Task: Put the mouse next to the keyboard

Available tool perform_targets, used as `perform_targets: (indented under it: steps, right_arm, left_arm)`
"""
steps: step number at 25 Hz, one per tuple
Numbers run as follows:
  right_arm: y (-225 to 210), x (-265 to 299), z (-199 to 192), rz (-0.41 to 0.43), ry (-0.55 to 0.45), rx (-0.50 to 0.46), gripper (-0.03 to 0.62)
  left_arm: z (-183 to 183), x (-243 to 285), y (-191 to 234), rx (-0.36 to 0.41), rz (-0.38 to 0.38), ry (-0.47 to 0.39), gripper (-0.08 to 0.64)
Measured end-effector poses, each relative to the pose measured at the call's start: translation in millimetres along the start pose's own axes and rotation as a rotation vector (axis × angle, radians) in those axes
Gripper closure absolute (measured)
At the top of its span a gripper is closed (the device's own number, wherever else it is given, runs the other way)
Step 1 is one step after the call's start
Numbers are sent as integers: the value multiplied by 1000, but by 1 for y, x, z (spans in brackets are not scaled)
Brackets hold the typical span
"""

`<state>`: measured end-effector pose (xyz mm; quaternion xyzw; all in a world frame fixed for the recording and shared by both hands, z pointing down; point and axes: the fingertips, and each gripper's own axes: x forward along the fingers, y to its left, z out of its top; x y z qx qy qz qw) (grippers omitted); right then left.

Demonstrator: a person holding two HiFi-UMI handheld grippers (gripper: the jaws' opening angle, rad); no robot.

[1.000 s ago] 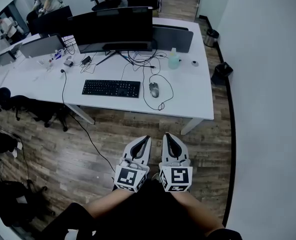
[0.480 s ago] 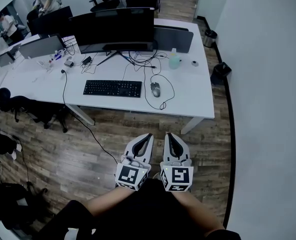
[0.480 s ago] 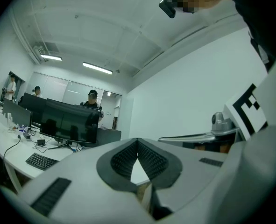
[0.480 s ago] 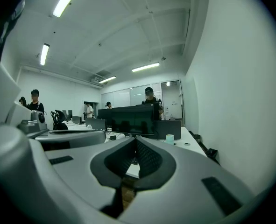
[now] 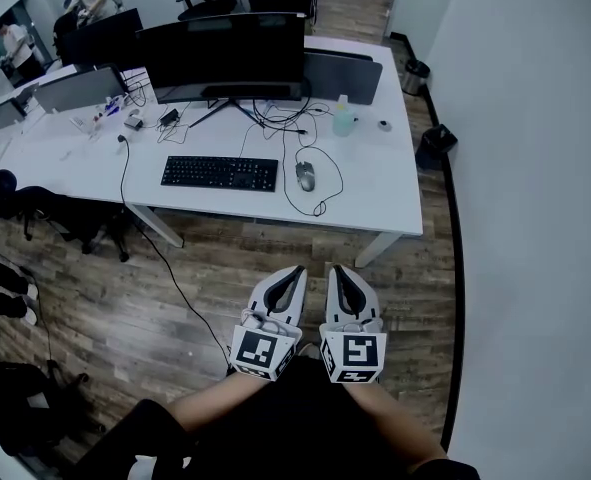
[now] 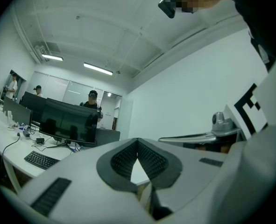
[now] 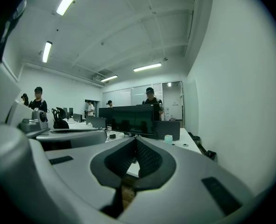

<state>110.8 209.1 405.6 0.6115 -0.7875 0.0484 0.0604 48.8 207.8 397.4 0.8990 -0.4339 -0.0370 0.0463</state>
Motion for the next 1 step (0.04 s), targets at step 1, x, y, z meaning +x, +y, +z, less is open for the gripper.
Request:
perform_targets:
  steps: [1]
  right_arm:
    - [-1,-1,0,-1,0,0,574]
  left_arm:
    - [-1,0,-1,-1,0,0,557]
